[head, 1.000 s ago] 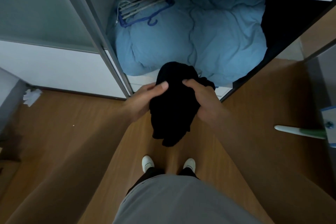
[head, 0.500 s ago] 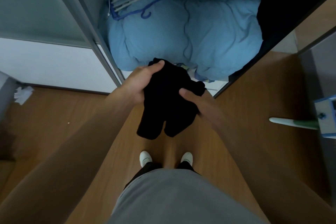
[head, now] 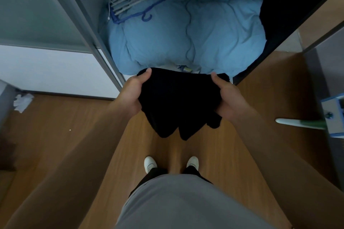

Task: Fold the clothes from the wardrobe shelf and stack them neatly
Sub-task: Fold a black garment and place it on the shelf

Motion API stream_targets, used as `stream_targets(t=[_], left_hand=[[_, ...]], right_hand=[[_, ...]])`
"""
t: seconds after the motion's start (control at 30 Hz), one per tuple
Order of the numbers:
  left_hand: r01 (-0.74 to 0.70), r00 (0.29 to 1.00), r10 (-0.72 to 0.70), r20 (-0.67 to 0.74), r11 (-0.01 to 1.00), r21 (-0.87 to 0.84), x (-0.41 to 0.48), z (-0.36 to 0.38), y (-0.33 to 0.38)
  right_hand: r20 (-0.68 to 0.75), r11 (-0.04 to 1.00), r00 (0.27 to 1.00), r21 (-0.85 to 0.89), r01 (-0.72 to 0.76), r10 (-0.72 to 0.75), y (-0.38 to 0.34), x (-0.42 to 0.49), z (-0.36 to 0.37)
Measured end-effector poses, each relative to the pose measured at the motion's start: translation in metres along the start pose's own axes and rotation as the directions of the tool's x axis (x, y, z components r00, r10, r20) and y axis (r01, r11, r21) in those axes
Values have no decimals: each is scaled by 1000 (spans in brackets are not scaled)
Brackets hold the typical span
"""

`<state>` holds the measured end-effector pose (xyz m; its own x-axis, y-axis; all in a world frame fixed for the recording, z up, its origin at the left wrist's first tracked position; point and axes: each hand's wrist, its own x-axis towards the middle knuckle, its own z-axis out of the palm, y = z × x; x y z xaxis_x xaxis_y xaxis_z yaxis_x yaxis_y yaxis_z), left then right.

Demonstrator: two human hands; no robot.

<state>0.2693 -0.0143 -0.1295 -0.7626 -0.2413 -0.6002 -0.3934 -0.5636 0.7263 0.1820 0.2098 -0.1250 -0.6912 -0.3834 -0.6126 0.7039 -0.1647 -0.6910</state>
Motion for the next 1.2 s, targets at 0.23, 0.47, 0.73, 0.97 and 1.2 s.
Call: stream_targets(t=[0.23, 0.47, 0.73, 0.97, 1.2], left_hand=[[70, 990, -63, 127, 996, -51, -5, -5, -2], [55, 997, -51, 58, 996, -71, 0, -13, -7], [-13, 999, 17, 48, 997, -70, 14, -20, -24], [-28, 999, 31, 19, 990, -137, 17, -18, -27], [-157, 987, 157, -27, 987, 19, 23, -10, -18]], right_hand=[[106, 988, 994, -155, 12, 5, 12, 5, -15], [-140, 937, 980, -337, 89, -144, -1, 7, -25], [-209, 979, 960, -126, 160, -184, -5, 5, -36], [-108, 994, 988, 2, 108, -107, -5, 4, -46], [-147, 854, 948, -489, 179, -283, -17, 4, -51]])
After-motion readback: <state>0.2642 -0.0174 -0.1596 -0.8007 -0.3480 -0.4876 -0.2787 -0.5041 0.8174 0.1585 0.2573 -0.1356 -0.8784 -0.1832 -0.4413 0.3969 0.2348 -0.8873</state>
